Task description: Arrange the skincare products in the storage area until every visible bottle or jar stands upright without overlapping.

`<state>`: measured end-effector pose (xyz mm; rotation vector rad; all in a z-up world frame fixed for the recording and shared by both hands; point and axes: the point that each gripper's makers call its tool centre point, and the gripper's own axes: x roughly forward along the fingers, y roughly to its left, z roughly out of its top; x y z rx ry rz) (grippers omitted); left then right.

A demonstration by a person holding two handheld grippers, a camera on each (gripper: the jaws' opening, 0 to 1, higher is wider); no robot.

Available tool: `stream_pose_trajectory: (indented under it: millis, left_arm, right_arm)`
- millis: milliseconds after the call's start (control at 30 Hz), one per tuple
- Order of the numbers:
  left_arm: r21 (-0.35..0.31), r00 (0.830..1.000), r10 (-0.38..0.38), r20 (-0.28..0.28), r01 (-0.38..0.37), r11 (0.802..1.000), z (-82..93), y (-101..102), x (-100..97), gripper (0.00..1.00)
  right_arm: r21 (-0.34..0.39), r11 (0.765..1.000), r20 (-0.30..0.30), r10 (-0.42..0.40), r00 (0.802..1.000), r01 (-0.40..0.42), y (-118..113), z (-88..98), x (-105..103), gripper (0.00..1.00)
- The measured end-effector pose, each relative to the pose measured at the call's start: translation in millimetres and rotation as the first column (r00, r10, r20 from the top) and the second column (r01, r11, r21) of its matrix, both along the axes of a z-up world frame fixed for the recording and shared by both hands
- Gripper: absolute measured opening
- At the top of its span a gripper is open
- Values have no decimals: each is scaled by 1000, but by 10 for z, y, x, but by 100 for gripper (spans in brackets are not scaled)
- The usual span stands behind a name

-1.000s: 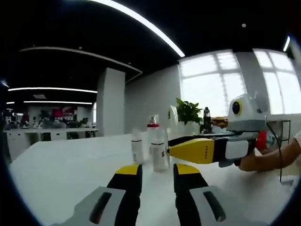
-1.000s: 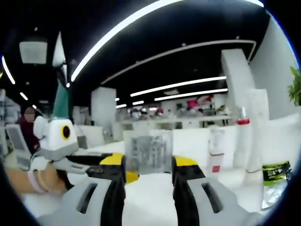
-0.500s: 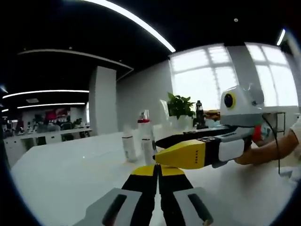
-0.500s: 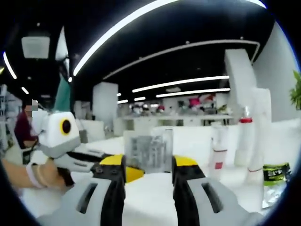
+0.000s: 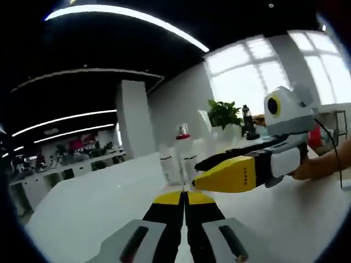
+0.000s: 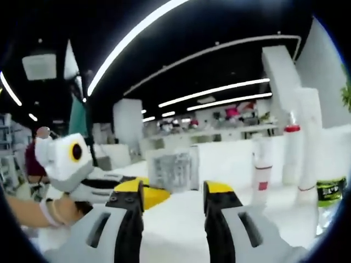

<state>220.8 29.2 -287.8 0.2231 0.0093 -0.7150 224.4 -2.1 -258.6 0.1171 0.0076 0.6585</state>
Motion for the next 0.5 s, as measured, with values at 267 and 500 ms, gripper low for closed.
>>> stream_pose_trajectory:
  millis: [267,500]
  left_arm:
    - [231,954,159,255,-220,948,82,220,138,0]
    - [459,853,149,500,-407,790,56,269,163,0]
  right_arm:
    - [235,971,-158,82,984,-43,-67,25,11,39]
    - [424,902,-256,207,944,-83,-106,48,-25,38]
